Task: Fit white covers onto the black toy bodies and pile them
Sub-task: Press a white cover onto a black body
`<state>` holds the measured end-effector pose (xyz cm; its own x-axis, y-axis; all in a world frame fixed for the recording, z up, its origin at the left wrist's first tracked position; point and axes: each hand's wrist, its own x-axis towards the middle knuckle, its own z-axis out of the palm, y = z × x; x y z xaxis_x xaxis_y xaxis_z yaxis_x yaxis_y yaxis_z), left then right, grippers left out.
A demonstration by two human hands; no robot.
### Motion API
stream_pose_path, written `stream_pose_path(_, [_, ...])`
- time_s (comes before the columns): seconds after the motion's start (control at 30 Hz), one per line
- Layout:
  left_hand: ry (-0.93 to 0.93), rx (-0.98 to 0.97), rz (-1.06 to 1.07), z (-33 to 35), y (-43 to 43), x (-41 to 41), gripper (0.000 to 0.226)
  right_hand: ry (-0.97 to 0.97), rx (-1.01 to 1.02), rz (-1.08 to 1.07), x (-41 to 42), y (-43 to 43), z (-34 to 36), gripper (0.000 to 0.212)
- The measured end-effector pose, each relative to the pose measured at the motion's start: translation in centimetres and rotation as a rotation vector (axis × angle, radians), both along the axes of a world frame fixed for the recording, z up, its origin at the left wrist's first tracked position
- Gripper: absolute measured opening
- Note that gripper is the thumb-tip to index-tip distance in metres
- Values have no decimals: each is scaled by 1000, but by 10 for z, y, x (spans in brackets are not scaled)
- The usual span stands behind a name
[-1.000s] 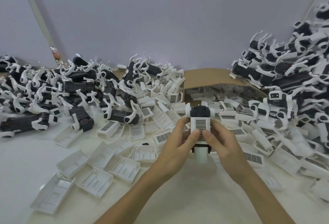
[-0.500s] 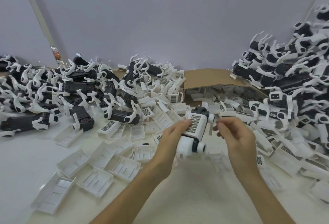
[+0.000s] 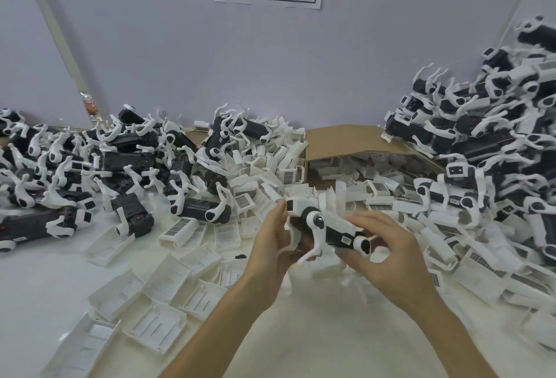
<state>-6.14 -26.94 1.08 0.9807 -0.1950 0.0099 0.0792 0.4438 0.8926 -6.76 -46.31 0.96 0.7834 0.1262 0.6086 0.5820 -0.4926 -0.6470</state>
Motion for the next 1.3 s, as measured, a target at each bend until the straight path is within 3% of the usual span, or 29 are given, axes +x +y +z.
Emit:
stream_pose_path(0.23, [-120,-71,-99,2,3,-2,62,142,153,51,-3,5,1,29])
stream_pose_path(0.43, [-139,29,43,0,0,0,72,380,378,176,0,6,-1,38])
stream_pose_path(0.6, [-116,92,83,-2,0,2,79,571,573,297,1,12,0,30])
stream_pose_path(0.8, [-94,146,357,-5,-2,3,56,827,710,449,0,12,-1,33])
stream_pose_path(0.93, [-74,155,478,-6,2,5,47,988,829,338,7,13,11,32])
stream_pose_path(1.03, [-31,132,475,-7,2,5,47,915,832,193,32,-5,55,25])
stream_pose_path(1.13, [-23,119,453,-7,-2,6,47,587,1042,207,75,-57,148,32])
stream_pose_path(1.2, [-19,113,443,-8,-4,6,47,369,1173,228,96,-94,213,50])
stream_pose_path(1.27, [-18,115,429,-9,-6,4,47,308,1157,113,106,-116,245,63])
stream_pose_path(1.3, [-21,115,422,-10,-6,4,47,304,1045,-5,106,-117,246,61])
